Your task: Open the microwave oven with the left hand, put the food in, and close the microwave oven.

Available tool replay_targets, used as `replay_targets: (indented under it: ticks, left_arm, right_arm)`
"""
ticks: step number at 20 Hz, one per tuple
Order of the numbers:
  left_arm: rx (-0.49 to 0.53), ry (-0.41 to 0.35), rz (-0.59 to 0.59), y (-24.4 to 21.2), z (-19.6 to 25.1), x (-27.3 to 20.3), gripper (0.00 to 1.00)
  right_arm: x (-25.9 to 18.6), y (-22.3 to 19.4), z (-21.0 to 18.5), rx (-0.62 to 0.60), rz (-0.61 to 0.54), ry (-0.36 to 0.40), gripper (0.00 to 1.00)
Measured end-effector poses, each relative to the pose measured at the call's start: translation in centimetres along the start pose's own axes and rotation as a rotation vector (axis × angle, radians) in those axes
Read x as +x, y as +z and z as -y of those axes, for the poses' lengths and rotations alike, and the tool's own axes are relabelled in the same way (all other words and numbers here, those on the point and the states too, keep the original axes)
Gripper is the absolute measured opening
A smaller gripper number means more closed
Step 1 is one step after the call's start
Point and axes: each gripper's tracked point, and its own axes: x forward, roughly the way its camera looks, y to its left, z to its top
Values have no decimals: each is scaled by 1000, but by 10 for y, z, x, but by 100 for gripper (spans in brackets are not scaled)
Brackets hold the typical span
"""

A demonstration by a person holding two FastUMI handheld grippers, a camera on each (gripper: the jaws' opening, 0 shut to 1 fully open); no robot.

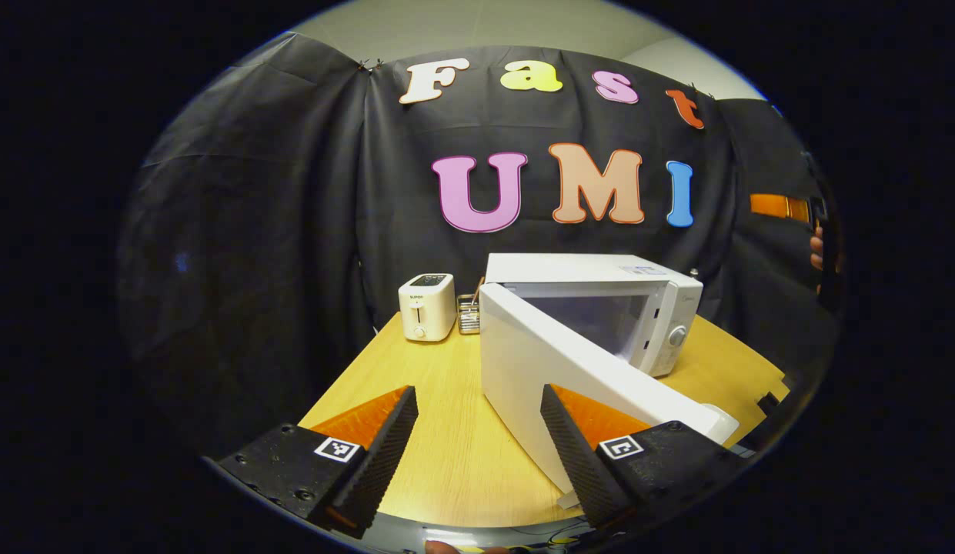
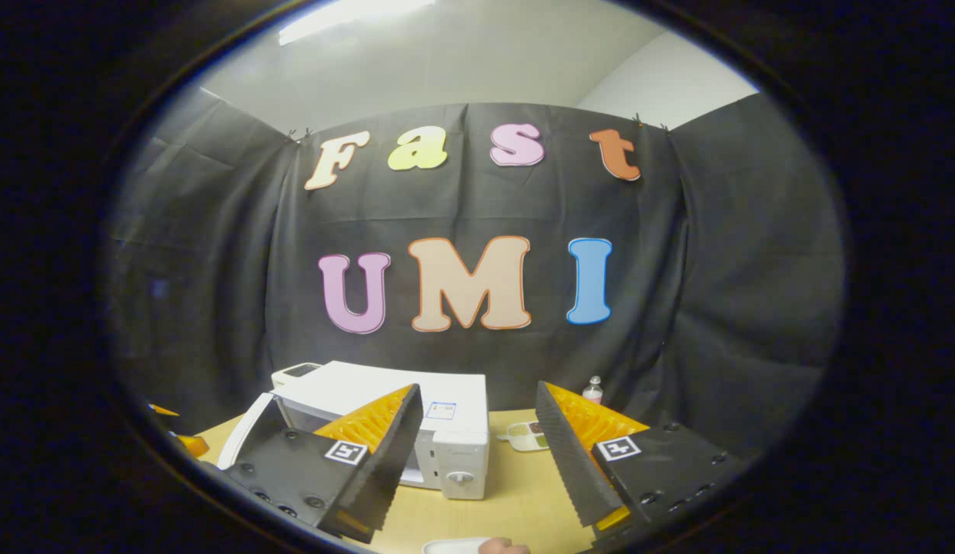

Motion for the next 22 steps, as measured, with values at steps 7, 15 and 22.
replay_targets:
  ticks: [7, 15, 22]
  left_arm:
    - [-35, 0, -136, -47, 10, 0, 51]
    - [-31, -93, -227, -73, 55, -3, 1]
    - [5, -126, -249, -78, 80, 5, 0]
  right_arm:
    - [-8, 25, 27, 53, 38, -33, 92]
    - [-9, 31, 45, 58, 51, -46, 87]
    - [-15, 36, 68, 62, 63, -79, 87]
